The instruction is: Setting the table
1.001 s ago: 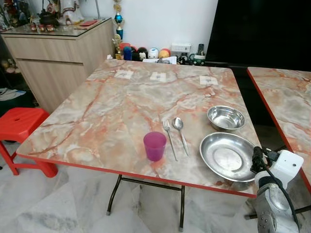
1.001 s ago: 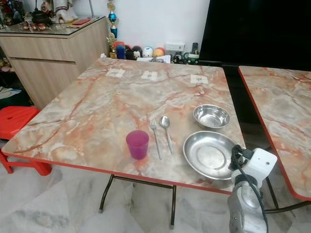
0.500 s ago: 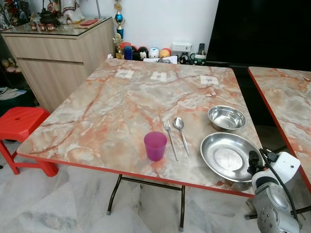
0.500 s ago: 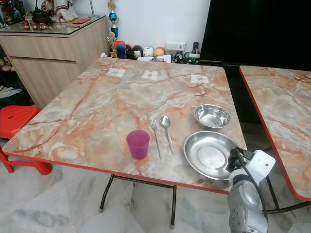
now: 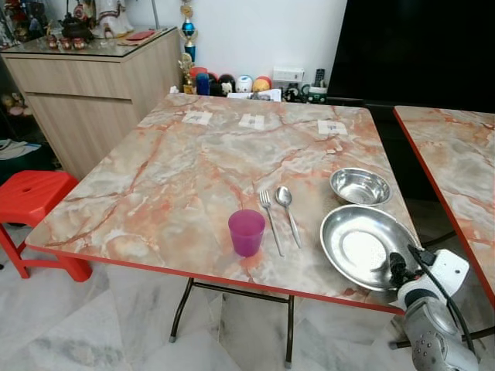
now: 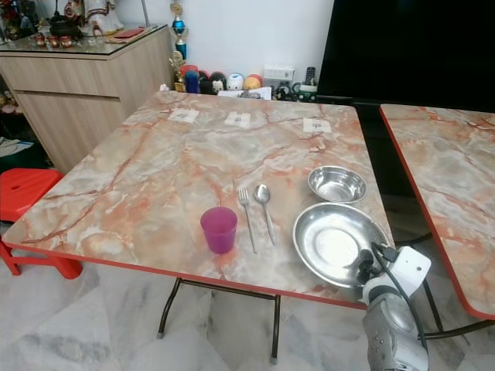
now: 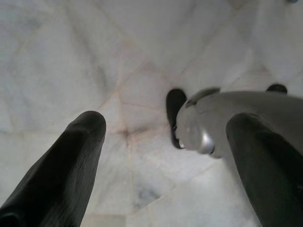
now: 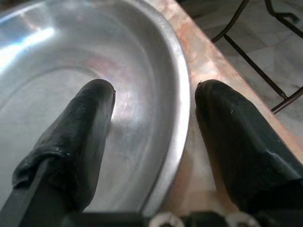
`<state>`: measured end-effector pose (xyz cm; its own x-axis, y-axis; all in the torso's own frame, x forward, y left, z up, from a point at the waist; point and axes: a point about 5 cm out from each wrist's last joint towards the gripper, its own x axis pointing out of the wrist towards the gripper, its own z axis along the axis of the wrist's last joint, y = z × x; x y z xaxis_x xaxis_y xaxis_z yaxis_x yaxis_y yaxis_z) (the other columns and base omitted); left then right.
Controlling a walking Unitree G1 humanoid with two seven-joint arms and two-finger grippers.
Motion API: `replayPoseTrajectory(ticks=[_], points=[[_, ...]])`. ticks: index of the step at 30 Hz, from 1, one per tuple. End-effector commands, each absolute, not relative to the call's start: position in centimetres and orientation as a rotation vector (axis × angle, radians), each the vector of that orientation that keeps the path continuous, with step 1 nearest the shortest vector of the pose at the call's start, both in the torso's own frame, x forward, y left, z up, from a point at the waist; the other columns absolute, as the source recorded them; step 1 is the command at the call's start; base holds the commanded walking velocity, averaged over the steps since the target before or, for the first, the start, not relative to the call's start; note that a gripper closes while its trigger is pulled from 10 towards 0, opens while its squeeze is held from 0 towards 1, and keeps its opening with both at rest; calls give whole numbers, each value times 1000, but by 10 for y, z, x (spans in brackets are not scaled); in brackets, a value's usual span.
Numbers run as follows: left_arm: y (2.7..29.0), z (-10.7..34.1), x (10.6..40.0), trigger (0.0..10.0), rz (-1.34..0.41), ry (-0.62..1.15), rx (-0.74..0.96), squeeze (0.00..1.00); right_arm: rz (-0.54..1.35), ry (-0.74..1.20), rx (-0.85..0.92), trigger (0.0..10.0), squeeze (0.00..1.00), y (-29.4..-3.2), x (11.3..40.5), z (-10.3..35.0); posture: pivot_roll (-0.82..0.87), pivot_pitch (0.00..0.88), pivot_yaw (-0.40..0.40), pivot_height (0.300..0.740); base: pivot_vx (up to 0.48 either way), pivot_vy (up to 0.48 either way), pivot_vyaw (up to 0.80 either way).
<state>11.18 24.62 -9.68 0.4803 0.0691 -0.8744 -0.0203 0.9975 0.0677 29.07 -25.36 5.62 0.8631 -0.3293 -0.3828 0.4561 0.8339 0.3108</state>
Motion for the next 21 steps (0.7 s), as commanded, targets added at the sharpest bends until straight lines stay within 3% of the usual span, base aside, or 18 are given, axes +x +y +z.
replayPoseTrajectory(ticks=[1, 2, 3, 5, 7, 10, 11, 21], points=[[251, -96, 109, 10000, 54, 1068, 63, 0, -419, 343, 419, 10000, 0, -253, 292, 54, 5, 0, 1, 740, 0, 0, 0], [254, -95, 107, 10000, 57, 1070, 65, 0, -419, 349, 419, 4824, 0, -253, 292, 53, 5, 0, 1, 740, 0, 0, 0], [255, -95, 107, 10000, 58, 1070, 66, 0, -419, 351, 419, 2627, 0, -253, 292, 53, 7, 0, 1, 740, 0, 0, 0], [252, -96, 108, 10000, 55, 1069, 65, 0, -419, 354, 420, 2353, 0, -252, 292, 53, 8, 0, 0, 740, 0, 0, 0], [251, -96, 109, 10000, 55, 1066, 64, 0, -416, 355, 422, 2902, 0, -252, 293, 53, 8, 0, 0, 740, 0, 0, 0], [249, -95, 114, 10000, 54, 1065, 65, 0, -409, 357, 423, 2549, 0, -250, 294, 52, 6, 0, 1, 740, 0, 0, 0], [246, -96, 116, 10000, 50, 1067, 66, 0, -407, 356, 424, 0, 0, -249, 294, 52, 8, 0, 0, 740, 0, 0, 0], [236, -100, 113, 10000, 50, 1095, 71, 0, -407, 354, 427, 0, 0, -246, 295, 52, 8, 0, 0, 740, 0, 0, 0]])
